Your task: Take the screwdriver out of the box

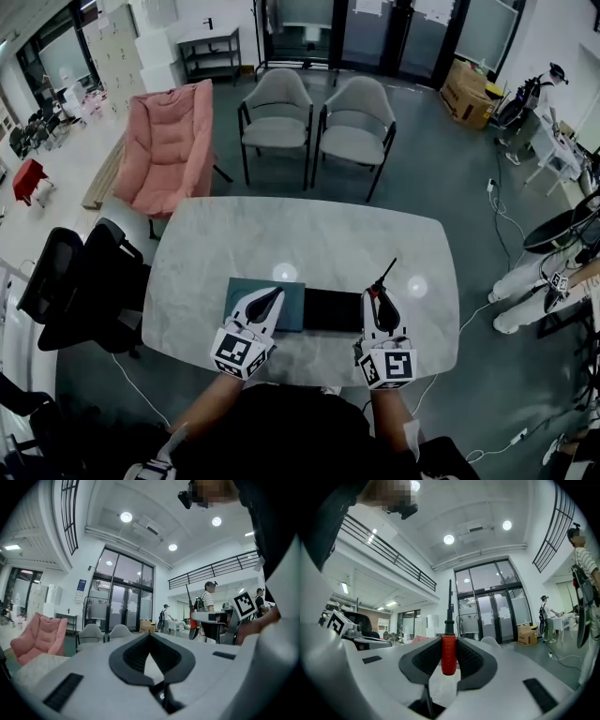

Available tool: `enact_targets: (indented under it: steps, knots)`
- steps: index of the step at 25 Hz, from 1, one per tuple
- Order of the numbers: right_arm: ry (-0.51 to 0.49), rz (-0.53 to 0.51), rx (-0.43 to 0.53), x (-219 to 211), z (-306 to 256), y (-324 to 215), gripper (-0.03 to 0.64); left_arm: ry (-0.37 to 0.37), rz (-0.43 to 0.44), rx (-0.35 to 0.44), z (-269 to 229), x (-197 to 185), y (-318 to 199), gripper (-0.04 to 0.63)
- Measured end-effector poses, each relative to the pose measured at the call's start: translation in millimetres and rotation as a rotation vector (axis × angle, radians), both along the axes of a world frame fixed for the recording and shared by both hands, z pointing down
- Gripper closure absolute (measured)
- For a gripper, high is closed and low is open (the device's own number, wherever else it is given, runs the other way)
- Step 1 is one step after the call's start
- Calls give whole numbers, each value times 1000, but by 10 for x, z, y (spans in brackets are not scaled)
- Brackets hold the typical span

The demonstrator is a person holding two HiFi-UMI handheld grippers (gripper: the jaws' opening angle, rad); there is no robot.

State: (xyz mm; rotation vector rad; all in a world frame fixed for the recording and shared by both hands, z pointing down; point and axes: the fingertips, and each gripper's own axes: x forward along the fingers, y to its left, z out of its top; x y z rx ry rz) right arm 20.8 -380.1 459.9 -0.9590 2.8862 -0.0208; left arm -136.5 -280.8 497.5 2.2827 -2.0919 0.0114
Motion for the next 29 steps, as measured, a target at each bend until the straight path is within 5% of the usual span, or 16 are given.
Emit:
enact_targets:
  steps: [29]
  knots:
    - [23, 38, 68, -23, -235, 54, 506, 15, -13, -18, 11, 62, 99, 589]
